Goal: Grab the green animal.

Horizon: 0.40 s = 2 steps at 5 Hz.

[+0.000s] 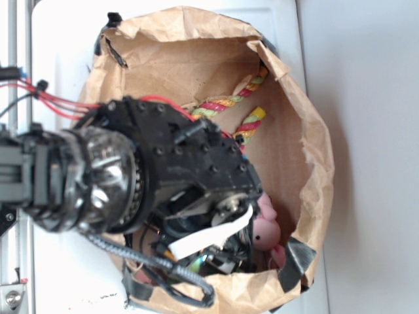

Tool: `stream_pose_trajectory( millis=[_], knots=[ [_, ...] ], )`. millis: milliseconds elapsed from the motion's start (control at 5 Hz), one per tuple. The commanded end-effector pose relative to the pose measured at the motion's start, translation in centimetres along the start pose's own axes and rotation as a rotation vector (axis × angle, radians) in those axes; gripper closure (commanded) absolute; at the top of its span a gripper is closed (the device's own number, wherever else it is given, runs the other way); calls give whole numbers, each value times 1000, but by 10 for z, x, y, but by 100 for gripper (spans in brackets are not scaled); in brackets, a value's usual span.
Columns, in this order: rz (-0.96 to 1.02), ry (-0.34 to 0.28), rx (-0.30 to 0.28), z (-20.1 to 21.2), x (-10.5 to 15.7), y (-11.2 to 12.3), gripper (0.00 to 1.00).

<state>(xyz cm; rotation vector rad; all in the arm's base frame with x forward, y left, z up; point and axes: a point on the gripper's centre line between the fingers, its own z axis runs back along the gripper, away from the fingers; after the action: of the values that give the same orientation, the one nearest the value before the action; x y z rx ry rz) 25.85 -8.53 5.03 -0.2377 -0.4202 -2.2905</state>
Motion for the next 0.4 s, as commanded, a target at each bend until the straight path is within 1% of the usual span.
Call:
stream_pose_trajectory(
  millis=[0,200],
  knots=[
    [-162,-25,-15,-3,16,1,0],
    [-154,-6,-26,-9,12,0,0]
  ],
)
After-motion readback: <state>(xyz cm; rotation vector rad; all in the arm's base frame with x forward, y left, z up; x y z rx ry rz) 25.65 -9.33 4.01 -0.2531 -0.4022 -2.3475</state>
